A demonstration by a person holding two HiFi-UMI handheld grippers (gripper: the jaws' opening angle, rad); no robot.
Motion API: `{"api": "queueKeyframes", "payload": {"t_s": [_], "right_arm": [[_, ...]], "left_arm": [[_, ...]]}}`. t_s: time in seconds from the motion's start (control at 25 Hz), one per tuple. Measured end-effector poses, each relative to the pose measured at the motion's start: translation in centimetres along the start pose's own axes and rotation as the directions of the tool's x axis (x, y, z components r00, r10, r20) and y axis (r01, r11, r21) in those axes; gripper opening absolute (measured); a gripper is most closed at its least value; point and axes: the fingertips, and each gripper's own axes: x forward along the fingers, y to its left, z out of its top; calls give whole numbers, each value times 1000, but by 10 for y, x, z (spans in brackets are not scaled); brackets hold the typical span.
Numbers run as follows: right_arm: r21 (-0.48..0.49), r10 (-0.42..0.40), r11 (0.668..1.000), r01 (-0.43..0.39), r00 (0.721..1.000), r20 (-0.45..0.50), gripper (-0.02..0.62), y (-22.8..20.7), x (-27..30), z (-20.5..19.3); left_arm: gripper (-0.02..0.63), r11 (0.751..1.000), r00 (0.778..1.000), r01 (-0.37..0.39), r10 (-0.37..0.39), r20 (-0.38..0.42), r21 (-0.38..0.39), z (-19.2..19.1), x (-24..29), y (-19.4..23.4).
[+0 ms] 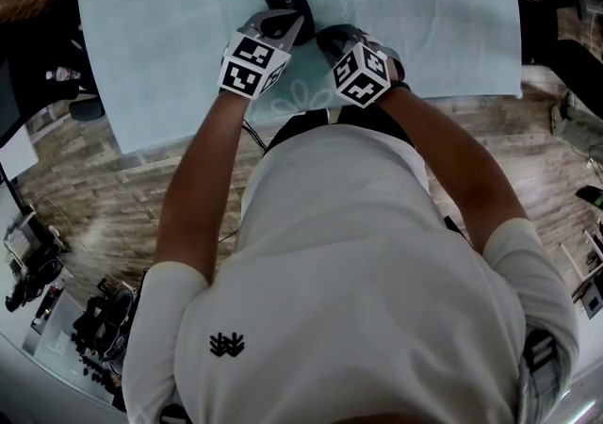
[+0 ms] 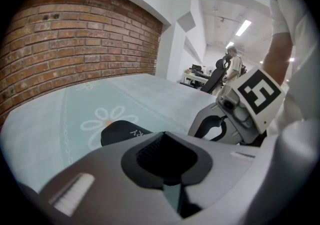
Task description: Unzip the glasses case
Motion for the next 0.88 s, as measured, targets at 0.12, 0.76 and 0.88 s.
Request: {"api": "queueKeyframes", "payload": {"t_s": [0.12, 0.76, 0.88], "right_arm": [[12, -8, 1000, 8, 1000, -6, 20, -4, 1, 1], [3, -13, 1000, 13, 1000, -7, 20, -28, 1, 3], [-1, -11, 1000, 11, 1000, -8, 20, -32, 2, 5]], "left_arm": [[54, 1000, 1000, 9, -9, -4, 2, -1, 0, 1], [54, 1000, 1000, 21, -21, -1, -14, 0, 2, -2], [54, 1000, 1000, 23, -23, -1, -19, -1, 2, -2]]}}
